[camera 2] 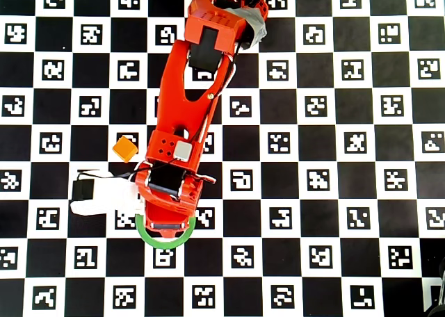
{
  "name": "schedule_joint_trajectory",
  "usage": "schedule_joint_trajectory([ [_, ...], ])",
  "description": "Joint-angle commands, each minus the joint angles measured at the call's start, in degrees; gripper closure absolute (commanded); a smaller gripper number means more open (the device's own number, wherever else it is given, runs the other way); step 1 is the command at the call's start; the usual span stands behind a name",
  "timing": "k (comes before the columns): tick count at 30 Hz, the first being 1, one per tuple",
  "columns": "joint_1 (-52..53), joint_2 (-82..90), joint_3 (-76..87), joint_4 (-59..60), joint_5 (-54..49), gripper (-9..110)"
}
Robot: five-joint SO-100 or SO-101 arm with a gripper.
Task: Grab the red cube then put it in the green circle then put the blue cube on top and finally the orange cube on top
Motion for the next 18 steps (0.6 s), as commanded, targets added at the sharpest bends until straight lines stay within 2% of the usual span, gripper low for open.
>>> schedule_joint_trajectory([
  [1, 0.5, 2.9, -0.4, -0.9, -0.4, 101],
  [18, 0.6, 2.6, 0.5, -1.1, 0.3, 98],
])
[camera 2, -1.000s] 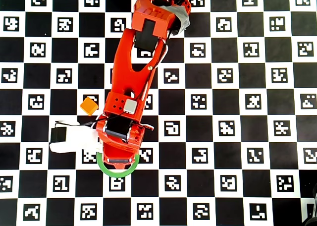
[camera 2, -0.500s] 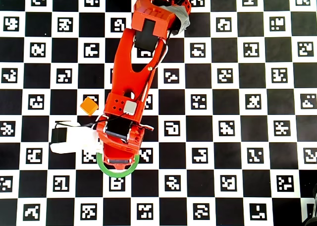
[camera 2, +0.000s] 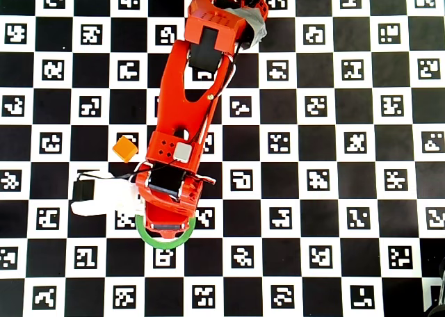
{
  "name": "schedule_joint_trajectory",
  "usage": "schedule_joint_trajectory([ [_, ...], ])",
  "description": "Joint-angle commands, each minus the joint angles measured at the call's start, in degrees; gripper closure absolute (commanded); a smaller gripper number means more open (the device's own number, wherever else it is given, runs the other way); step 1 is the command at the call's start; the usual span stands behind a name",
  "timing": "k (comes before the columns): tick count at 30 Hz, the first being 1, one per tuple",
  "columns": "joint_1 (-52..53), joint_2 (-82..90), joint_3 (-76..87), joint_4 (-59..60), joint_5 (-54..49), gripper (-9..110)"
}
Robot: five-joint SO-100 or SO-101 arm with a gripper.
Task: Grab the red cube then put it in the green circle then put the blue cube on top and finally the orange cube on top
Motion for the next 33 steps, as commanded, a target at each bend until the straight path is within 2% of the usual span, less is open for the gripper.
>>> schedule_joint_trajectory([
  [1, 0.6, 2.6, 0.0, -0.3, 0.4, 97],
  [6, 0.6, 2.6, 1.5, -1.3, 0.7, 94],
  [13, 0.6, 2.6, 1.9, -1.7, 1.2, 77],
  [33, 0.4, 9.9, 2.5, 1.0, 6.8, 57],
])
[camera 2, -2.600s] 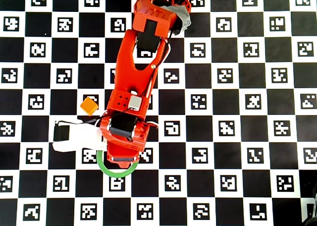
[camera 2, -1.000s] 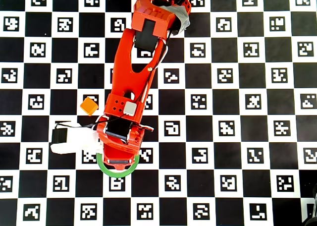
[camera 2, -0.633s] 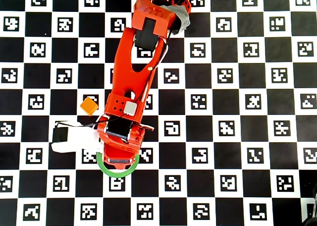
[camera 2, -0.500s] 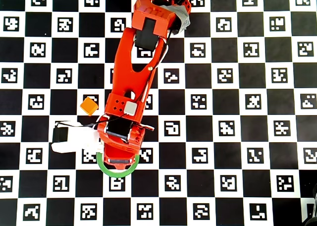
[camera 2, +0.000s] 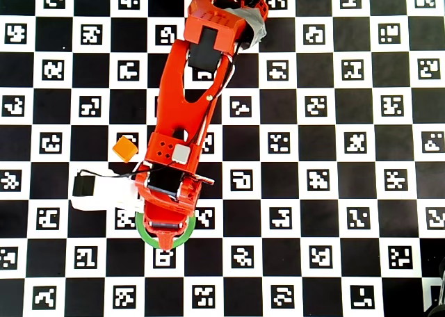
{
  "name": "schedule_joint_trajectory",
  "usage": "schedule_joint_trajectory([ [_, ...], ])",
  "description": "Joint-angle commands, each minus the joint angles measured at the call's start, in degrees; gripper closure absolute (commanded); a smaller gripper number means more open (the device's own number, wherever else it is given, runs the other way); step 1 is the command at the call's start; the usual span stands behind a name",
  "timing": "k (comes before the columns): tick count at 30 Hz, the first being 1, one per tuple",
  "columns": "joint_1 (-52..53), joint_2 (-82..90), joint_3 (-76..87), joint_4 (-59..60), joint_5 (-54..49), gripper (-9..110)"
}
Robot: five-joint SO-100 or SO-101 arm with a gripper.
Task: Grab the red cube then put it in the green circle then put the blue cube on top and finally the orange cube on top
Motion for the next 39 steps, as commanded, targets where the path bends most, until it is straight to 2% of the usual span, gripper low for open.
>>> schedule_joint_trajectory([
  [1, -0.1, 10.9, -0.4, 1.2, 1.8, 56],
  [14, 2.1, 25.2, 4.5, 6.1, 4.2, 56],
  [20, 5.8, 30.1, 7.8, 10.9, 10.5, 55],
  [31, 16.1, 38.9, 19.9, 7.1, 9.7, 54],
  [39, 19.3, 42.0, 30.1, 0.5, 7.6, 54],
])
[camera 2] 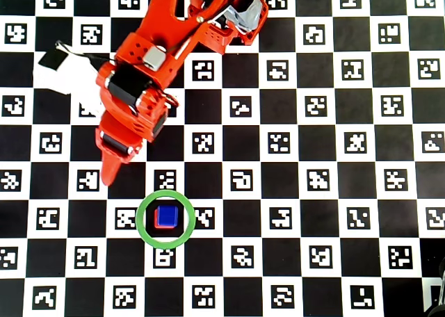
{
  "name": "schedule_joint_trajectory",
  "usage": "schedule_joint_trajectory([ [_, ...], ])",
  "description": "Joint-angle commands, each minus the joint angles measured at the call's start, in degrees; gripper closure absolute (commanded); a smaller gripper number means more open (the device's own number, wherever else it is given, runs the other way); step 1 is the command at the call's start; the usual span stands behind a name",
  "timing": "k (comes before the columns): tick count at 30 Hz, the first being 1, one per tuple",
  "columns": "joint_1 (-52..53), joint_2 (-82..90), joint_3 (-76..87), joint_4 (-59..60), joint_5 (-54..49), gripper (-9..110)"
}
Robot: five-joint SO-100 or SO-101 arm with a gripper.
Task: Grab the red cube then put it in the green circle then put the blue cube on top and finally the orange cube on top
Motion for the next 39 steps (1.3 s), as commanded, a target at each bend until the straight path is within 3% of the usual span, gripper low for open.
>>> schedule_joint_trajectory([
  [1, 1.3, 6.4, 2.1, -3.4, -0.6, 54],
  [15, 4.3, 5.0, 13.3, -14.9, -2.5, 54],
  [39, 2.4, -3.1, 18.1, -22.2, 0.0, 54],
])
